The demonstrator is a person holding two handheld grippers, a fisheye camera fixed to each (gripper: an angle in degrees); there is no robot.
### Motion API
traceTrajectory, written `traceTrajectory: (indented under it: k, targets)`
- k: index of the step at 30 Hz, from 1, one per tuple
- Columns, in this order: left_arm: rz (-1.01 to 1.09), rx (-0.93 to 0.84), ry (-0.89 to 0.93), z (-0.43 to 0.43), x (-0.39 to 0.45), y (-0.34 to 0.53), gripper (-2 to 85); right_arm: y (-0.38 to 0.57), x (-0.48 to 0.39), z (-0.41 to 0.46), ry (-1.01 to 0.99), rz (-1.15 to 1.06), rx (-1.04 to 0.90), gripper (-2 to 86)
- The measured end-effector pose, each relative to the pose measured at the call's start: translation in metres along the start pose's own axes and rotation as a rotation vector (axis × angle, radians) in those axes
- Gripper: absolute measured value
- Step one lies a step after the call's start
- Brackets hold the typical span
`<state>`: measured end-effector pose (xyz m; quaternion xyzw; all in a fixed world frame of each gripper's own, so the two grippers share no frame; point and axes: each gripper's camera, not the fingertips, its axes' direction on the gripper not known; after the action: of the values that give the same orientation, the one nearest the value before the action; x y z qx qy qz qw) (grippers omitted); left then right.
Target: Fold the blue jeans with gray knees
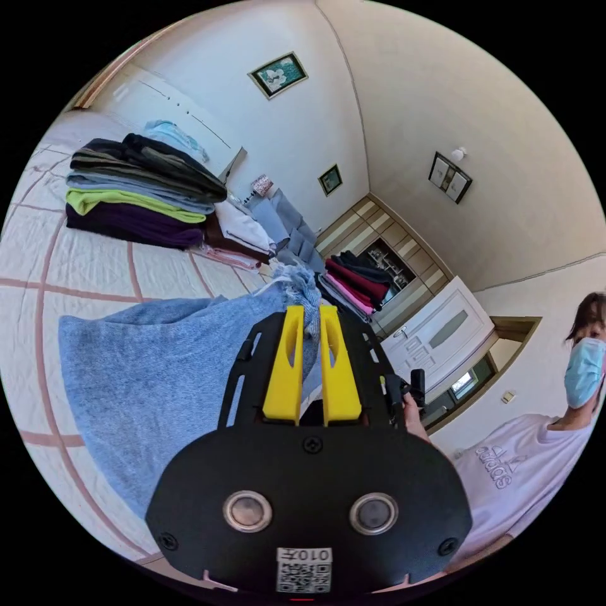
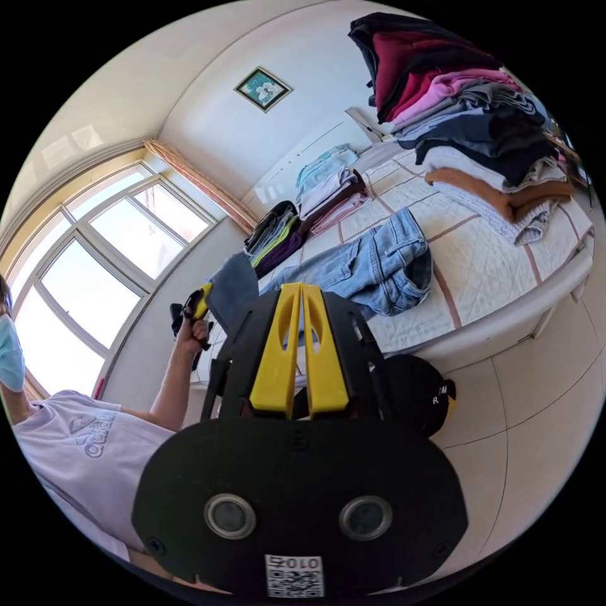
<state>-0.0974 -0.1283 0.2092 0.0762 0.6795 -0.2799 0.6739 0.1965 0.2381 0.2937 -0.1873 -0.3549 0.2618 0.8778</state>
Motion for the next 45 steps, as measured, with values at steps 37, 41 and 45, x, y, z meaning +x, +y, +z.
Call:
traceTrajectory:
  k: [37, 41, 45]
  targets:
    - [-0.534, 0.644, -0.943, -0.648, 0.065, 0.057, 4.9, -0.004, -0.020, 0.124, 0.232, -0.097, -0.313, 12.3]
    - [-0.602, 0.758, -0.852, -0.637, 0.082, 0.121, 4.9, -0.005, 0.010, 0.098, 0.245, 0.023, -0.228, 13.8]
    - [-0.670, 0.563, -0.609, -0.606, 0.057, 0.143, 4.8, -0.007, 0.043, 0.081, 0.184, 0.117, -0.182, 17.5]
